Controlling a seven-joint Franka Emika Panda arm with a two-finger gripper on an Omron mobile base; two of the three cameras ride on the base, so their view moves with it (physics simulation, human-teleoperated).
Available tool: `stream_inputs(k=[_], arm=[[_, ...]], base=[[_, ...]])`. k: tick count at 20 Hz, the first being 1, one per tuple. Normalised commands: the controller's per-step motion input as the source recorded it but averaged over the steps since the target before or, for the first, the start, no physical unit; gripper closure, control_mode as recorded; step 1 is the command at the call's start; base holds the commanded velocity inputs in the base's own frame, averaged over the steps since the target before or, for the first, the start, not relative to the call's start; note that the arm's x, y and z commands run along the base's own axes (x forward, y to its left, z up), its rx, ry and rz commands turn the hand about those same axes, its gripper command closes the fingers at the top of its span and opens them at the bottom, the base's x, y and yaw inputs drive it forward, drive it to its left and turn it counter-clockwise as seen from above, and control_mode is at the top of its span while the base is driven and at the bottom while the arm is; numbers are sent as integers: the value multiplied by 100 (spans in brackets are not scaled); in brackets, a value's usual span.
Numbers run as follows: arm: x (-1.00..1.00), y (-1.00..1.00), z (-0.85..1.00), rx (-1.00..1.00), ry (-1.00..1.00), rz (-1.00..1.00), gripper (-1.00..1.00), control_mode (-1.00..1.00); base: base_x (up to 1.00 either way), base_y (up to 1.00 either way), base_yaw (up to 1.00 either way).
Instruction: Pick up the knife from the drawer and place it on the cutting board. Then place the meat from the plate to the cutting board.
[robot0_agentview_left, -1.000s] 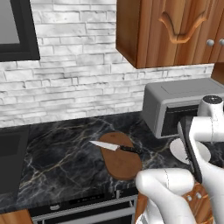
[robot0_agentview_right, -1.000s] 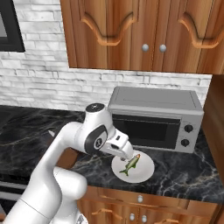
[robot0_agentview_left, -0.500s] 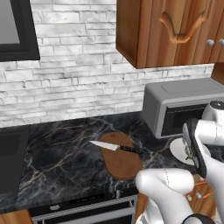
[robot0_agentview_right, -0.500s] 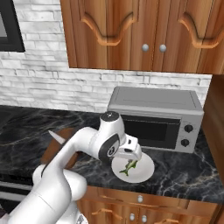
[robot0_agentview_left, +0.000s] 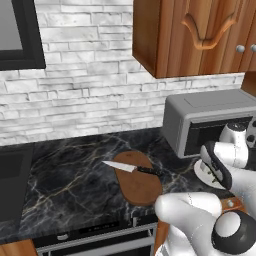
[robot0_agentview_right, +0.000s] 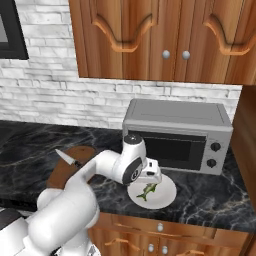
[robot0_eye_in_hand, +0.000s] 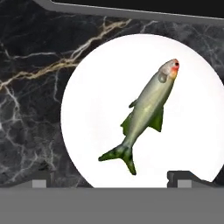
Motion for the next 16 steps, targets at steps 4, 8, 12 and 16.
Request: stream_inputs(k=[4,8,12,16], arm=[[4,-28,-23,1,0,2,-100,-100],[0,-32,-11,0,-1,0,-100,-100],[6,-8,-18,1,-5,-1,-100,-100],[14,0,-17,2,-7,0,-100,-100]], base=[[0,0,0],[0,0,0],[0,0,0],[0,0,0]])
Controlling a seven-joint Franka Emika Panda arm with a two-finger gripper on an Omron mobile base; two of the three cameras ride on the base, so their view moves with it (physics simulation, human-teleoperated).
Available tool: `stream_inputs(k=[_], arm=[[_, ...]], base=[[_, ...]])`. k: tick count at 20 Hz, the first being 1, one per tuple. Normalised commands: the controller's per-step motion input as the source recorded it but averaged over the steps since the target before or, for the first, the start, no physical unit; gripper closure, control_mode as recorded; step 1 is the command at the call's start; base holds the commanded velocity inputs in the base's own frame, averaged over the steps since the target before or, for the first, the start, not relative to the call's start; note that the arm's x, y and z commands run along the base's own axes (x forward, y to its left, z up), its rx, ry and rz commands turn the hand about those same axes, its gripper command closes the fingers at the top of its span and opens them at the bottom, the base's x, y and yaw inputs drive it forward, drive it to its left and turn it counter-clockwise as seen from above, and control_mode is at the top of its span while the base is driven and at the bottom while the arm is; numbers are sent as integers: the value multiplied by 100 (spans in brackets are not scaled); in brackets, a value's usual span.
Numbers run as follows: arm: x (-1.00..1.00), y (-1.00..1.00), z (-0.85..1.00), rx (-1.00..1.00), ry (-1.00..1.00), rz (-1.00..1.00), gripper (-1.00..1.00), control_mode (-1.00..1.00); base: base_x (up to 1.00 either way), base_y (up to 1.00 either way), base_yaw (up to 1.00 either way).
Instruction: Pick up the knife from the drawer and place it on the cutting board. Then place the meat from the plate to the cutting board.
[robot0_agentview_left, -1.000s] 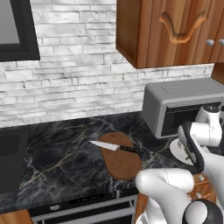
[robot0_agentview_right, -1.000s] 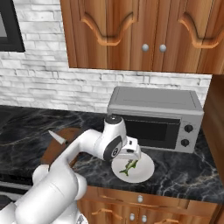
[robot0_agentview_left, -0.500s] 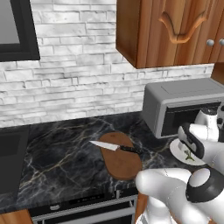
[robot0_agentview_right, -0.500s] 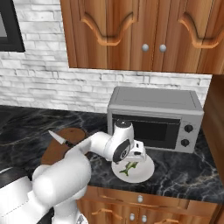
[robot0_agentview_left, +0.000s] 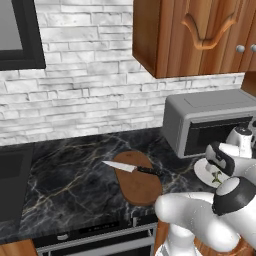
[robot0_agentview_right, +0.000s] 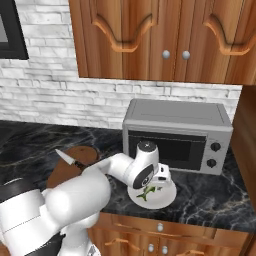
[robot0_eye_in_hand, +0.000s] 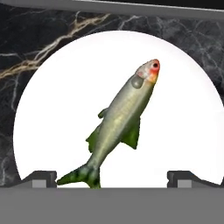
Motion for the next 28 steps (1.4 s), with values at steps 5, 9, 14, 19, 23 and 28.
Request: stream_inputs(k=[5,9,14,19,23,28], arm=[[30,0,-20,0,-2,0,-100,-100],[31,0,-21,0,0,0,-100,-100],[22,-3,-18,0,0,0,-100,-100],[20,0,-23,0,0,0,-100,-100],[0,0,-26,0,0,0,100,-100],[-3,0,-34,0,0,-1,100,-100]], base=[[0,0,0],[0,0,0],[0,0,0],[0,0,0],[0,0,0],[0,0,0]])
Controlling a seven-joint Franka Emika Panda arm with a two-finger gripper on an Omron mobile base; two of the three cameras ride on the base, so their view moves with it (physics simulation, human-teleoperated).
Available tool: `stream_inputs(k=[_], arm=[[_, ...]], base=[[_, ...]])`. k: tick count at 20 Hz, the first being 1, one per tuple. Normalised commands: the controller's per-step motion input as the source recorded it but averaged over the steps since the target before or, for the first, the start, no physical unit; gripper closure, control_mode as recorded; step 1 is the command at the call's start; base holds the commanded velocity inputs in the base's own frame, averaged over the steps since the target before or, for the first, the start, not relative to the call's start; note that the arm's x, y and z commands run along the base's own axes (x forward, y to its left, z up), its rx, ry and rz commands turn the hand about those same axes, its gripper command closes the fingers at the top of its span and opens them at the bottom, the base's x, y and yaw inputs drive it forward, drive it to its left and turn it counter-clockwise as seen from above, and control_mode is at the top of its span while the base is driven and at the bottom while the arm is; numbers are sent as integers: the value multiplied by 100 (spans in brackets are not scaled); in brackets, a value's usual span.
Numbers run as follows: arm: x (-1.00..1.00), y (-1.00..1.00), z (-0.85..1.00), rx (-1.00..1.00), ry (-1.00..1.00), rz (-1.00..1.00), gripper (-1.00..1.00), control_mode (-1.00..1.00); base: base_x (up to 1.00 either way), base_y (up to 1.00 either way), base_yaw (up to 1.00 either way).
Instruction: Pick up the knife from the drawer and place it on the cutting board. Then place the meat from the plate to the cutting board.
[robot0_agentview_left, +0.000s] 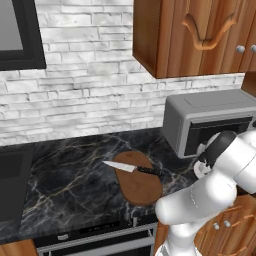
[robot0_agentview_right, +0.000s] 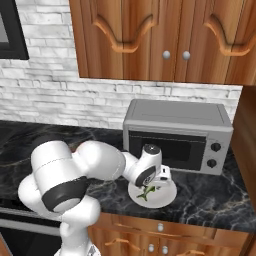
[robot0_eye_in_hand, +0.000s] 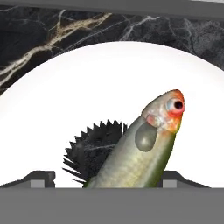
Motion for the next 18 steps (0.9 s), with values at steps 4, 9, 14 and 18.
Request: stream_inputs(k=[4,9,14,18], arm=[[-29,25,-46,1,1,-4,100,-100],[-37,33,-25,5,0,-2,100,-100],[-30,20,-11,-1,0,0,100,-100],[-4,-4,36,0,0,0,100,-100]], base=[[0,0,0],[0,0,0],[0,0,0],[0,0,0]])
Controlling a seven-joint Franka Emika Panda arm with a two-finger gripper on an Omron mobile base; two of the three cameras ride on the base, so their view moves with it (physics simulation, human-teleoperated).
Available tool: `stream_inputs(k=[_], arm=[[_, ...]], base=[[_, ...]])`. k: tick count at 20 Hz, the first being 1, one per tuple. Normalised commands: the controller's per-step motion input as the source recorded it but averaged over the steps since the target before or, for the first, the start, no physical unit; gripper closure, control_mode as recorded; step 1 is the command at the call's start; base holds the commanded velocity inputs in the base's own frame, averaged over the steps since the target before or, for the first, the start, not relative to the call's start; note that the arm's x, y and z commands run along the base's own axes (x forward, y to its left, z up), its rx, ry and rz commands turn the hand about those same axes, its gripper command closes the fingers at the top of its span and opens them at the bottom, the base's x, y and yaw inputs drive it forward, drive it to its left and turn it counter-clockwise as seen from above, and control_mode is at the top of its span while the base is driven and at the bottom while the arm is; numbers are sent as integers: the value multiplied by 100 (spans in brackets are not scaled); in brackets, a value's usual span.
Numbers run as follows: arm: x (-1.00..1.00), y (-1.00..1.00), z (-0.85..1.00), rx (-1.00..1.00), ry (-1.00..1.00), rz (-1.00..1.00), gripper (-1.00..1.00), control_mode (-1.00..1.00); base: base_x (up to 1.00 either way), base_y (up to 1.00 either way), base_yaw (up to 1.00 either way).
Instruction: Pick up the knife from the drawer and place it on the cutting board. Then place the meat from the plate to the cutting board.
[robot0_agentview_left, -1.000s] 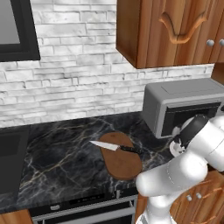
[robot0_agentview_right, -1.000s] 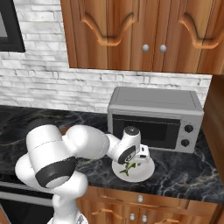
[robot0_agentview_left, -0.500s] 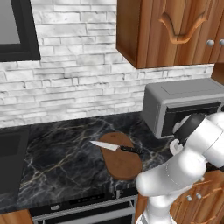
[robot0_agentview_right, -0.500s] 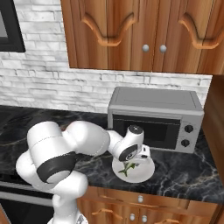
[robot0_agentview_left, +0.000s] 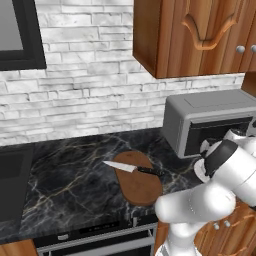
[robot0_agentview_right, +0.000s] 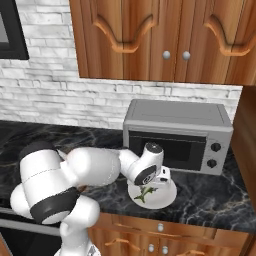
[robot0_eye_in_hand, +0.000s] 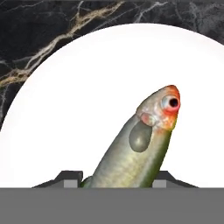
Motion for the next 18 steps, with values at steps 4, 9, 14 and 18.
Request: stream_inputs(k=[4,9,14,18], arm=[[0,0,60,0,0,0,100,-100],[-7,-7,53,1,10,0,100,-100],[-34,-2,42,1,17,1,100,-100],[-63,0,68,0,0,10,100,-100]], base=[[0,0,0],[0,0,0],[0,0,0],[0,0,0]])
